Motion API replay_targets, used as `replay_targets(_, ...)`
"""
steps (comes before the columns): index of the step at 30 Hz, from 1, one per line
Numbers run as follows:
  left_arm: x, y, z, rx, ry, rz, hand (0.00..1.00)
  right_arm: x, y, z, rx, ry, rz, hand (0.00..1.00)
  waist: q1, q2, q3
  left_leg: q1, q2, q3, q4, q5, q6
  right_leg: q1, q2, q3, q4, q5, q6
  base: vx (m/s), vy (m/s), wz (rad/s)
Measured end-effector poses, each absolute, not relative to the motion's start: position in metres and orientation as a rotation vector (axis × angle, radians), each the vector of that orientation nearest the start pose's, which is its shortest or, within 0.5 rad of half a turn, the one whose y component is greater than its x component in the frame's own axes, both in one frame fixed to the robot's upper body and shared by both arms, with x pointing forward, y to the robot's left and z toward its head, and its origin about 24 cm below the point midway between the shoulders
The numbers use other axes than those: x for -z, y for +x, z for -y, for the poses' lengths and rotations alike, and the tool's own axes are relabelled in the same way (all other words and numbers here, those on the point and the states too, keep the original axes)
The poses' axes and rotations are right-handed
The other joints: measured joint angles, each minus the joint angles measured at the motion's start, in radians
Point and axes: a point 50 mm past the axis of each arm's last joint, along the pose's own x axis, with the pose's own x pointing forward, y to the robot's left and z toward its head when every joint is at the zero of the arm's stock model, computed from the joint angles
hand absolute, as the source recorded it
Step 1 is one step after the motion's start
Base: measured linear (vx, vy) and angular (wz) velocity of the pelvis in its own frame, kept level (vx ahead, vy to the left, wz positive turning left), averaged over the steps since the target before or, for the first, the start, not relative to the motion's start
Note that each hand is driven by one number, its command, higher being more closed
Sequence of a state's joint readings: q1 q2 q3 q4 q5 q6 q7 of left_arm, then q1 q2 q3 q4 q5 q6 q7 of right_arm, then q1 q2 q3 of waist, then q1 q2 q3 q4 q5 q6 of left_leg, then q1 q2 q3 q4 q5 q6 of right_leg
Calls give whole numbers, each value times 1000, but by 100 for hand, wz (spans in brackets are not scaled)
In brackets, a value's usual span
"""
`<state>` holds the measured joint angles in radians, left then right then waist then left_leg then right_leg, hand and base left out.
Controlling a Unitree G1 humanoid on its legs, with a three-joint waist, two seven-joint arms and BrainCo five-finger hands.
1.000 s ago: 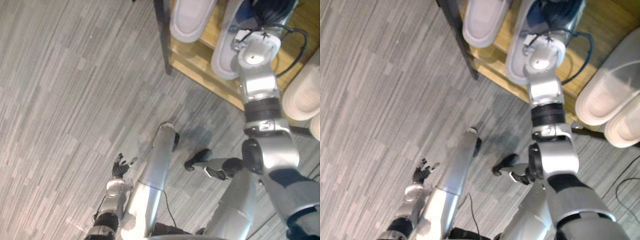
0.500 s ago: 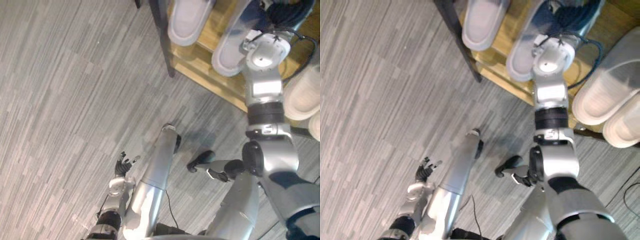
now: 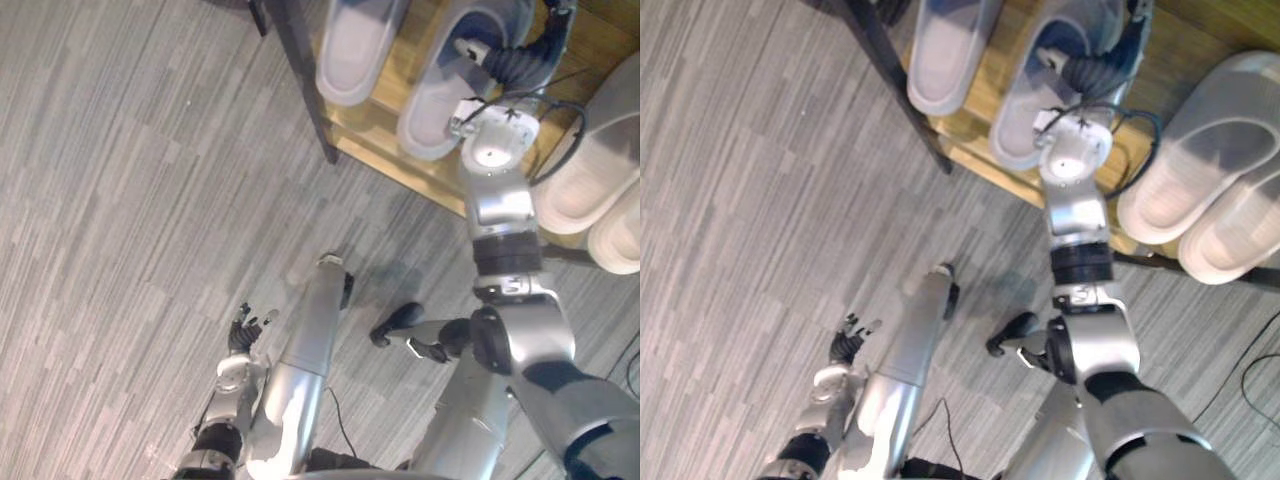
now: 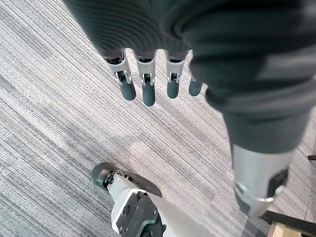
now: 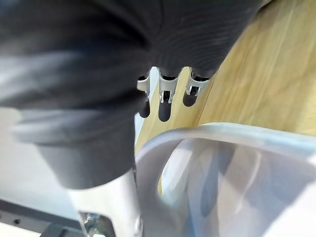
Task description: Organize the slippers on the shoe rack
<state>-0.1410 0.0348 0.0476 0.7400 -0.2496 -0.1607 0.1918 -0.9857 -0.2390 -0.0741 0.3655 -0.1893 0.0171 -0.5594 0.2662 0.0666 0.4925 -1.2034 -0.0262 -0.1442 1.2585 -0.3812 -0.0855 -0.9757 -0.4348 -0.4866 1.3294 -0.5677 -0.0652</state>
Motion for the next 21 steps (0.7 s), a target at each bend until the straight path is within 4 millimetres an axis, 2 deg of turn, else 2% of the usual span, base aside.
replay_targets(4, 75, 236, -178, -325, -186, -463, 0, -260, 365, 158, 500, -144, 636, 0, -11, -12, -7, 8, 7, 4, -10, 0, 0, 2, 8, 4, -11, 3, 6, 0, 13, -5)
replay_targets(9, 77, 234, -182, -344, -195, -478, 0, -224, 357, 142, 435, 10, 561, 0, -29, -18, -7, 28, 13, 4, -26, 1, -1, 20, 18, 3, -29, 12, 1, 1, 5, -3)
replay_targets(15, 79, 232, -185, -356, -198, -487, 0, -212, 353, 138, 358, 165, 540, 0, -39, -26, -7, 48, 20, 8, -44, 1, -2, 35, 29, 5, -50, 16, 12, 0, 6, -3)
replay_targets(21, 78, 232, -187, -342, -195, -483, 0, -213, 352, 137, 306, 254, 549, 0, -41, -44, -4, 52, 20, 7, -54, 4, -4, 37, 32, 5, -60, 22, 6, 0, 0, 0)
